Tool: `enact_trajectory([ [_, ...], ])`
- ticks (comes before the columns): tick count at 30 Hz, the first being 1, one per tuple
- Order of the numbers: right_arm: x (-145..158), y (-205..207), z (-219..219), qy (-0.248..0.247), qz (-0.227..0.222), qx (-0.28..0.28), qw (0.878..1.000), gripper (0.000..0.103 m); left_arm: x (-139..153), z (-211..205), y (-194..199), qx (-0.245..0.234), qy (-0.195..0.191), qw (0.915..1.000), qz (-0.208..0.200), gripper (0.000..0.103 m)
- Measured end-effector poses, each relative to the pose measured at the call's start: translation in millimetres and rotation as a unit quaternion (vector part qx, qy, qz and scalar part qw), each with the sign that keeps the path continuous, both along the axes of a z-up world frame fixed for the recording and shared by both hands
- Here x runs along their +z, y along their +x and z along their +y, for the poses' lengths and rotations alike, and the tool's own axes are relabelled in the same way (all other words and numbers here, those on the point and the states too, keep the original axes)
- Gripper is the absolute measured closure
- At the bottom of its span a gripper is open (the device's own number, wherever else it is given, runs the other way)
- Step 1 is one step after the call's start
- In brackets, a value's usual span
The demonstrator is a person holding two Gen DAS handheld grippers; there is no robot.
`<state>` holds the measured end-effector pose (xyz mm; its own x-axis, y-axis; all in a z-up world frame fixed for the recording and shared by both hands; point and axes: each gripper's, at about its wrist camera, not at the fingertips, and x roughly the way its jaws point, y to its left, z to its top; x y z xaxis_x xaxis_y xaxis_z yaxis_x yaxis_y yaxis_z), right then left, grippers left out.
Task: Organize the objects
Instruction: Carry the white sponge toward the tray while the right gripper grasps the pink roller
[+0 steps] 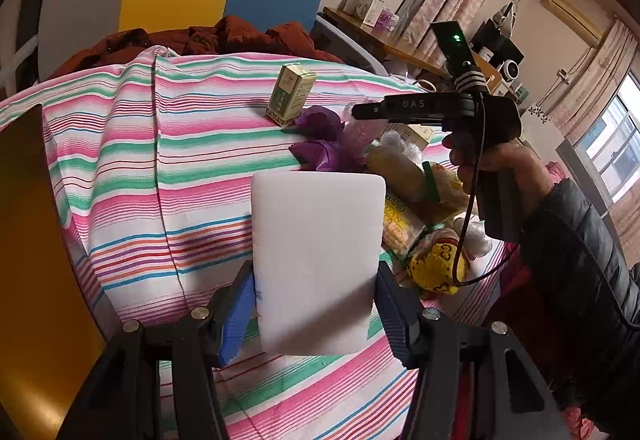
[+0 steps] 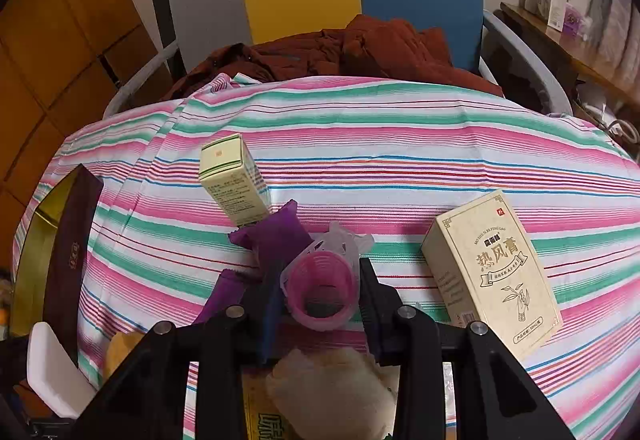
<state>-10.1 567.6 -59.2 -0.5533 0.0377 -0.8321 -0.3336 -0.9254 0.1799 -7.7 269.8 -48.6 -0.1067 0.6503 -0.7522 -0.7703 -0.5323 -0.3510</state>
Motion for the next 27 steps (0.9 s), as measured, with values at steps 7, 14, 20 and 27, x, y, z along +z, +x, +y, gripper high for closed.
enact_trajectory([
  [7,34,25,15,-0.06,0.097,-0.034,0.993,0.068,10,-5,6,0.008,0.004,0.9998,0.017,0.045],
  [14,49,26,-11,-0.045,0.112,-0.018,0.993,0.068,23,-13,13,0.011,0.012,0.9995,0.027,0.045],
  [20,64,40,-41,-0.035,0.127,-0.01,0.991,0.068,39,-28,16,0.022,0.029,0.9985,0.042,0.045],
  [27,70,44,-80,-0.046,0.133,0.01,0.99,0.068,52,-59,10,0.059,0.041,0.9957,0.059,0.045],
])
